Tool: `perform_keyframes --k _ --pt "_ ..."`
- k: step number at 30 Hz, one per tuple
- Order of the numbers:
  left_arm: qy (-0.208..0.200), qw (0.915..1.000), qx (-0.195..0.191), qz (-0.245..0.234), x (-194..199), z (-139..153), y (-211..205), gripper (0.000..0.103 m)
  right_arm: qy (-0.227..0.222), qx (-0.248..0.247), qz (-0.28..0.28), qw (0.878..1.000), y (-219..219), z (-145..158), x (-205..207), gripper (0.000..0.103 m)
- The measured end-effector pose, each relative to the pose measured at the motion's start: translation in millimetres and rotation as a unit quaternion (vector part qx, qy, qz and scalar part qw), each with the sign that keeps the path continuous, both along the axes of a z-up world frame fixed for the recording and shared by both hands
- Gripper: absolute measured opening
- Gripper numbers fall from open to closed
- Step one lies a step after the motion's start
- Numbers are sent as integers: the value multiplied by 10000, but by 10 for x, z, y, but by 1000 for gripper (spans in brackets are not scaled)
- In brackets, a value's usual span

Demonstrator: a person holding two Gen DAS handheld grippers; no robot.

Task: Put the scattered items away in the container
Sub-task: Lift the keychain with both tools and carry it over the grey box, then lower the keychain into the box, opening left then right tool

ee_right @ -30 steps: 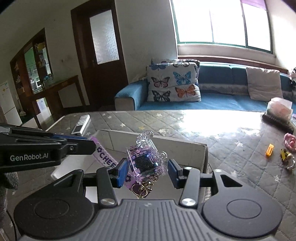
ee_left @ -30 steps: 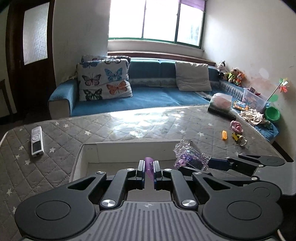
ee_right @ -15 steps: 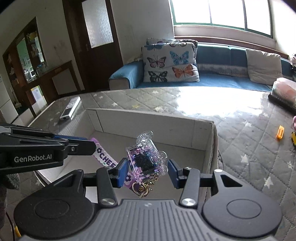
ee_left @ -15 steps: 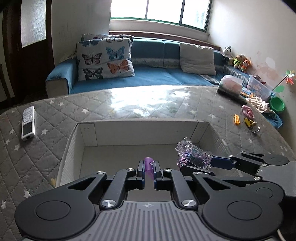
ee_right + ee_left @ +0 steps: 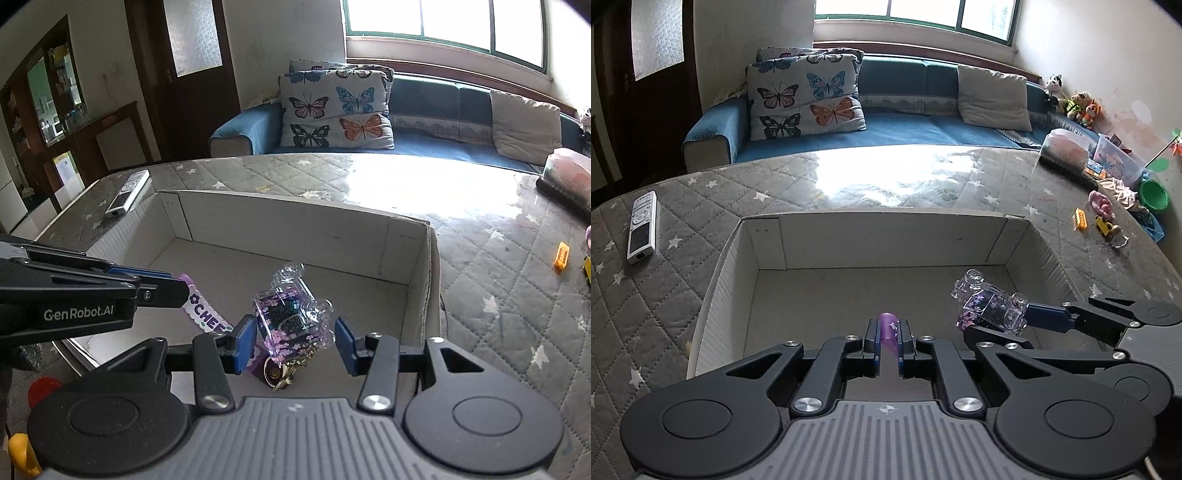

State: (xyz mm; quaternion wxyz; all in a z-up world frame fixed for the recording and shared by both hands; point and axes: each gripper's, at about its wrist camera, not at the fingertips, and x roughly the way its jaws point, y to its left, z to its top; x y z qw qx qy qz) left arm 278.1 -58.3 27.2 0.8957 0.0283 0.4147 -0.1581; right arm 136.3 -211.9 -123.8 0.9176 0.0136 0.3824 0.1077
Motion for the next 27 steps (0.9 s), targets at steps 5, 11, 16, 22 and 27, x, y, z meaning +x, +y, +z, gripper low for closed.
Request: perform_keyframes --k 5,11,16,22,27 --pt "90 10000 15 -18 25 -46 -19 9 -39 -179 44 9998 43 -18 -13 45" --pt "136 9999 52 -11 46 -90 -35 9 -39 -207 40 9998 42 -12 -19 42" --pt "191 9998 75 9 72 -134 -37 9 -44 -207 30 9998 31 -16 -16 42" --pt "261 9996 119 36 112 -190 -44 11 -46 -180 49 9998 24 -4 -23 43" --pt "291 9995 94 93 127 -205 -24 12 -105 -167 93 9998 38 32 -58 43"
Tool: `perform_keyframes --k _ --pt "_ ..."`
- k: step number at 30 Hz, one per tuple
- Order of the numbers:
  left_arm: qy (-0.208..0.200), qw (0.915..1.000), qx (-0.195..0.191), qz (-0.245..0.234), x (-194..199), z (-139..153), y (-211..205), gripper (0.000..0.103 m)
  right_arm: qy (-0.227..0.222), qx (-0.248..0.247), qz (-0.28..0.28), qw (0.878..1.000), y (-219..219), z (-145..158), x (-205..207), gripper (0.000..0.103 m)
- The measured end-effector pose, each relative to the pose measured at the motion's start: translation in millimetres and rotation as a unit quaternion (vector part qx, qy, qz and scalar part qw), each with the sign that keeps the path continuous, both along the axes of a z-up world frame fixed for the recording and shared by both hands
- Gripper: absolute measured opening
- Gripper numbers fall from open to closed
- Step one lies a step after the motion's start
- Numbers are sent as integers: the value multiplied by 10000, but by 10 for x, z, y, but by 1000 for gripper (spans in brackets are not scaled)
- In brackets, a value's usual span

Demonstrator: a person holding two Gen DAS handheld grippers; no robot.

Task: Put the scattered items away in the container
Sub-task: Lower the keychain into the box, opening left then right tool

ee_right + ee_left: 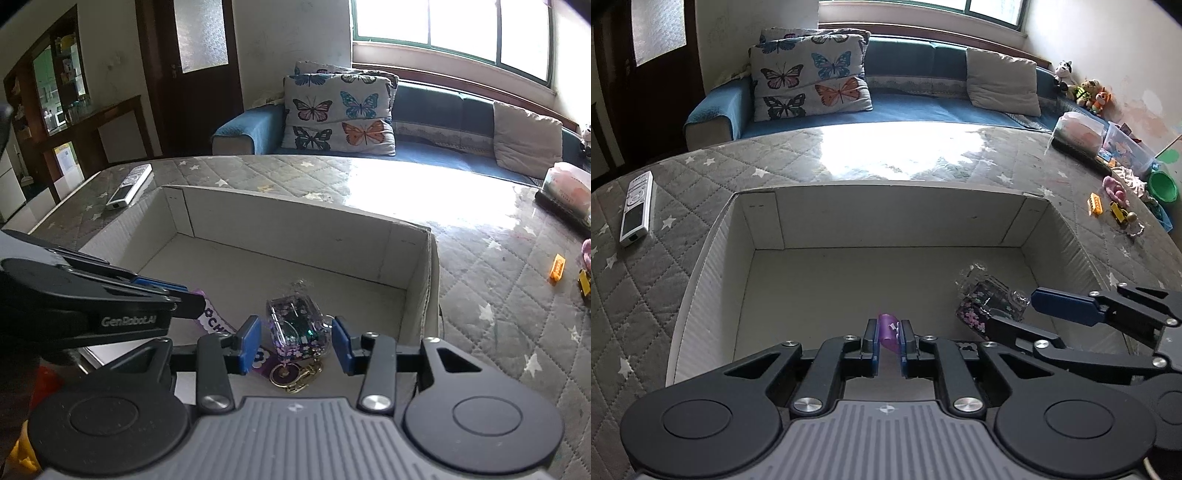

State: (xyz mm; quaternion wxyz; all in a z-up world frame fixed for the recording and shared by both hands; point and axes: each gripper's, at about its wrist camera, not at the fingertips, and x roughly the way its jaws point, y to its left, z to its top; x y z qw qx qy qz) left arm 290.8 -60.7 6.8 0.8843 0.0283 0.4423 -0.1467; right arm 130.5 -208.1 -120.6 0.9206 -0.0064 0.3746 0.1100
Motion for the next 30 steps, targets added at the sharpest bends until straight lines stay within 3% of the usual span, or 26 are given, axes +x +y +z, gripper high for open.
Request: perform_keyframes --k 5,8,12,21,25,30 --pt "-56 10000 -75 7 -25 42 32 13 -24 14 -23 10000 -15 30 -30 43" --pt "-89 9999 -113 71 -40 73 67 21 -13 13 -27 10000 -19 32 -53 44" --pt "-82 9998 -141 132 -58 102 102 25 -35 7 -20 10000 -13 42 -98 51" --pt "-179 9996 -167 173 -187 206 137 25 -78 6 -46 10000 -18 75 -200 53" --pt "-256 9993 -179 194 -290 268 145 25 -155 -19 -64 9999 -17 108 -274 64" --pt "-315 9991 -198 215 -431 312 163 25 -224 19 -88 9997 -22 161 -379 65"
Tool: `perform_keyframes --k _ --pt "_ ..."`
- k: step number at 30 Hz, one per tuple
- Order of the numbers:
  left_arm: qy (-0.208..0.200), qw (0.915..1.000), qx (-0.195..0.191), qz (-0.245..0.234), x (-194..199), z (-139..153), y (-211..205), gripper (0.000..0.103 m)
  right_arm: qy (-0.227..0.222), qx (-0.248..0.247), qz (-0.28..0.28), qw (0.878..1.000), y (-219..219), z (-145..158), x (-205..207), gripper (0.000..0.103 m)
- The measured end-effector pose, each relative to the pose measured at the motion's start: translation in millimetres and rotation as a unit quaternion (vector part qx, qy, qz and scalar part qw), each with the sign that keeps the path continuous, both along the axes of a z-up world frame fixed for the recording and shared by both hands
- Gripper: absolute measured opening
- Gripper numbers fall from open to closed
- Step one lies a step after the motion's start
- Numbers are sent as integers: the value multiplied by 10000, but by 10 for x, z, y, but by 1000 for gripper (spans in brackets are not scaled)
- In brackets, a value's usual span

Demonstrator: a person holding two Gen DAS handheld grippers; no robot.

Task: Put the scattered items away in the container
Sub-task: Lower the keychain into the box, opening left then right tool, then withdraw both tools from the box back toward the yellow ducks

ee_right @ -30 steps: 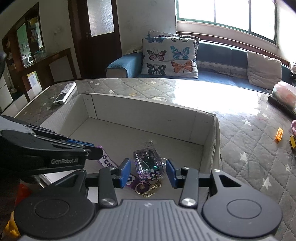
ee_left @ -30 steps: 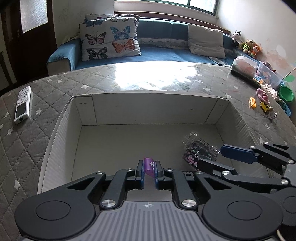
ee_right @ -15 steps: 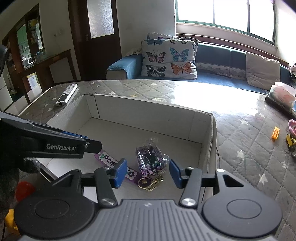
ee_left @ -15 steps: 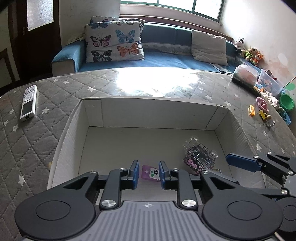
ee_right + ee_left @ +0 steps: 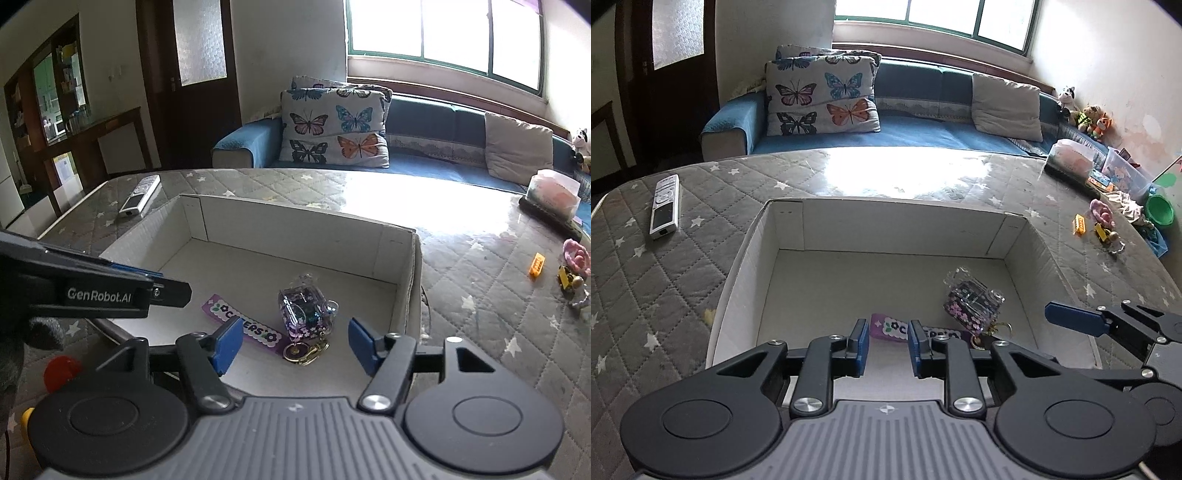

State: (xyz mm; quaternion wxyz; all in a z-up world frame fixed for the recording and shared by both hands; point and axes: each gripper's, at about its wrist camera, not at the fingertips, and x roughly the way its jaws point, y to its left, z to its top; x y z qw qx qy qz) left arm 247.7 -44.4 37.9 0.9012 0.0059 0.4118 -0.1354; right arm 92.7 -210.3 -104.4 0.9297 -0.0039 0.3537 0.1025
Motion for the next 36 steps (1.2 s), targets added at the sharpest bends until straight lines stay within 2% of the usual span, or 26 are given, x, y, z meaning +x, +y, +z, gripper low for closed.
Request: perform_keyframes --k 10,36 --pt "-119 9999 34 -9 -250 38 12 25 -38 110 -19 9999 8 29 -185 70" --pt "-209 9994 -158 222 -735 75 200 25 -217 433 -110 9988 -45 71 -697 72"
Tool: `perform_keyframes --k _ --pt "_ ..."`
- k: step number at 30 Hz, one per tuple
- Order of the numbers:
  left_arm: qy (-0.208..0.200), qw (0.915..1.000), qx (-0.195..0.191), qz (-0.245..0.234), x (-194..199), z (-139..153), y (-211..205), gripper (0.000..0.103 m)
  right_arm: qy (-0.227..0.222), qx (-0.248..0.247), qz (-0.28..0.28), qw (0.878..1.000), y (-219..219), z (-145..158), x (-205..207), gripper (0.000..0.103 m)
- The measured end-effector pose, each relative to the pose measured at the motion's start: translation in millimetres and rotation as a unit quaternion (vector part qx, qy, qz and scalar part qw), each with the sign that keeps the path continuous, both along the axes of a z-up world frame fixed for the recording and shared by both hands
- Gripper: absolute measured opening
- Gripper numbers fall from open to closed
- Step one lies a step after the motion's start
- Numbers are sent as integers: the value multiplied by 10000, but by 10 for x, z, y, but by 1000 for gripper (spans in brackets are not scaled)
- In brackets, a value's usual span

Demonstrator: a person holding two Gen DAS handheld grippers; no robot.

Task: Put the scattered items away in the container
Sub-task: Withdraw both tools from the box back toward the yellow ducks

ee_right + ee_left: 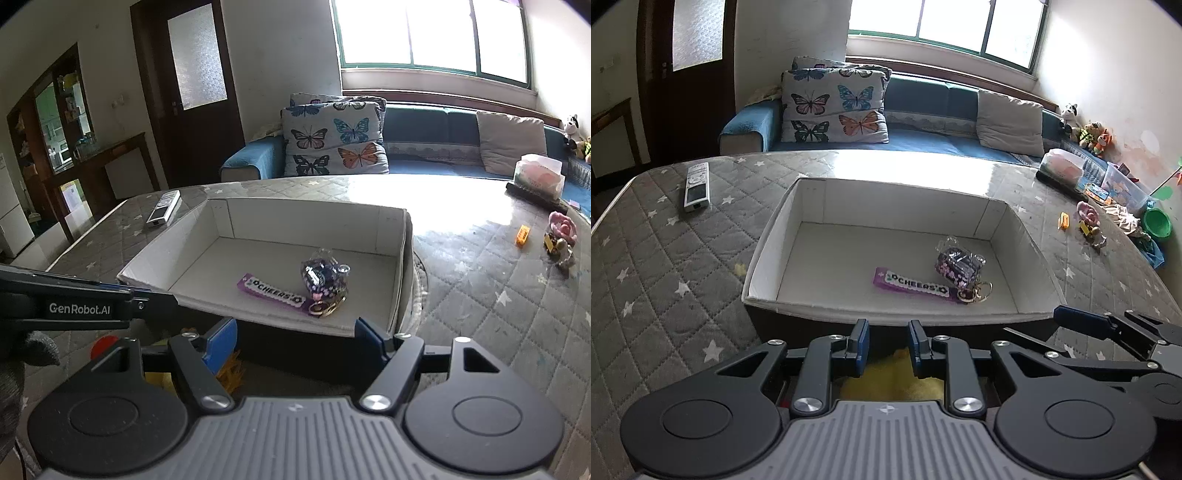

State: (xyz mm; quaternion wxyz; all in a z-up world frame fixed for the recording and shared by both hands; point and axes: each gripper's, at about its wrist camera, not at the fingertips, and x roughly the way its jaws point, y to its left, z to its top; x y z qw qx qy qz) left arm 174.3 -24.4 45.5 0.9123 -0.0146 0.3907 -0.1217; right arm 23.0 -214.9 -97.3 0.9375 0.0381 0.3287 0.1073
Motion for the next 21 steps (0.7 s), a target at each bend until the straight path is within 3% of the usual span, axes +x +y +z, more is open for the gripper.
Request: perform_keyframes --k 13,21 --pt "-11 9999 -58 154 -348 -41 187 25 156 56 281 9995 135 -120 -269 71" --pt "12 9999 -120 -3 -649 -116 286 25 329 55 408 9986 238 -236 -318 70"
